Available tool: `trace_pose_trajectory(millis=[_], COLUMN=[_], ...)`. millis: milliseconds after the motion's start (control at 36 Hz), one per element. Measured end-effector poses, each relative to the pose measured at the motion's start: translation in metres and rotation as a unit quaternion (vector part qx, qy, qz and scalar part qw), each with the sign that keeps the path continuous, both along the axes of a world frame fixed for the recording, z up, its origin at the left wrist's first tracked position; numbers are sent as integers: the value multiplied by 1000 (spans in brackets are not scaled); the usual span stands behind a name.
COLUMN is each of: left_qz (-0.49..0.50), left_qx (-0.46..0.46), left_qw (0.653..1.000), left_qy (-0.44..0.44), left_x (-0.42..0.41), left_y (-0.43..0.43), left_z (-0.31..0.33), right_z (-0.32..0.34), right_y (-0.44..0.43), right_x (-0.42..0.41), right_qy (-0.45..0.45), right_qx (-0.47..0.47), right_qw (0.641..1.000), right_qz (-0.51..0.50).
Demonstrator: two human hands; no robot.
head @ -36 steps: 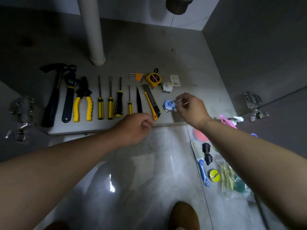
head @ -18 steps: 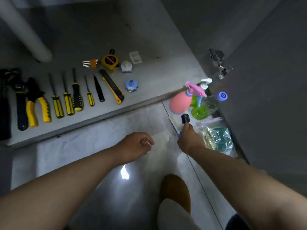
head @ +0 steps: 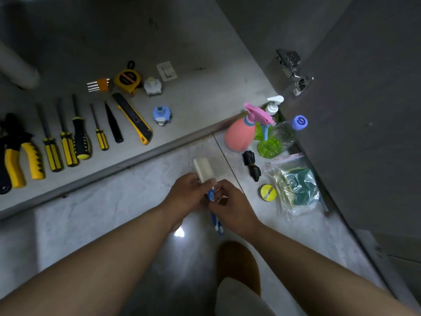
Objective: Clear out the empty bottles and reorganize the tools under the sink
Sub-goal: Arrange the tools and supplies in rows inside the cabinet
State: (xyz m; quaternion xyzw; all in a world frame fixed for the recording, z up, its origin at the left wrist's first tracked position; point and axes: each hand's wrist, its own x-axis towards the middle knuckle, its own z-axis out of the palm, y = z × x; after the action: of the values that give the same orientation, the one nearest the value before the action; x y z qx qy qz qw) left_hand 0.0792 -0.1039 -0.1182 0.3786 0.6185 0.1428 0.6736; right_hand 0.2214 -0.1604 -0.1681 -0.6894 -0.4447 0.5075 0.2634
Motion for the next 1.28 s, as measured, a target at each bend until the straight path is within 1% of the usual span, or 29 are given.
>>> trace_pose_trajectory(millis=[83,139,167,222,250,306,333,389,472,583,694,750,806,861,944,1028,1111,1194,1278], left_qz=[57,69,67,47,21,-68,-119,-204,-279,-304,-318,-323,-318,-304,-301,-298,-278,-271,-268], left_qx=[61,116,158,259,308,380,398,408,405,412,426,433,442,435,402,395,410,419,424], left_qw=[996,990,985,964,947,899,873,835,800,778,748,731,714,714,733,747,755,754,753], left_qy=[-23,-37,-24,39,85,205,256,306,344,365,398,417,441,458,459,444,431,428,426], left_x=[-4,-9,-12,-21,-28,-43,-50,-62,-68,-66,-65,-68,-72,-78,-86,-94,-99,-104,-105], left_y=[10,21,27,39,45,55,59,64,68,67,66,65,66,68,79,88,91,93,95], left_z=[13,23,28,34,35,35,35,34,34,33,33,34,34,33,28,24,22,20,18], right_z=[18,33,40,52,58,67,72,77,78,68,56,55,55,55,49,32,12,-5,-17], right_y=[13,31,43,73,91,129,148,181,215,235,234,227,214,192,150,115,90,74,64], right_x=[-3,-5,-7,-12,-15,-21,-24,-30,-37,-44,-47,-45,-40,-32,-20,-12,-4,8,22], right_qy=[4,-17,-29,-64,-94,-171,-212,-265,-308,-339,-344,-336,-315,-276,-222,-206,-255,-329,-372], right_qx=[66,108,125,152,164,175,168,143,114,107,112,133,168,212,268,234,197,155,119], right_qw=[998,994,992,986,982,970,962,953,943,932,929,930,933,937,937,948,945,931,921], right_qz=[8,2,-1,-5,-3,14,25,40,58,74,78,73,45,3,-32,-58,-60,-20,0])
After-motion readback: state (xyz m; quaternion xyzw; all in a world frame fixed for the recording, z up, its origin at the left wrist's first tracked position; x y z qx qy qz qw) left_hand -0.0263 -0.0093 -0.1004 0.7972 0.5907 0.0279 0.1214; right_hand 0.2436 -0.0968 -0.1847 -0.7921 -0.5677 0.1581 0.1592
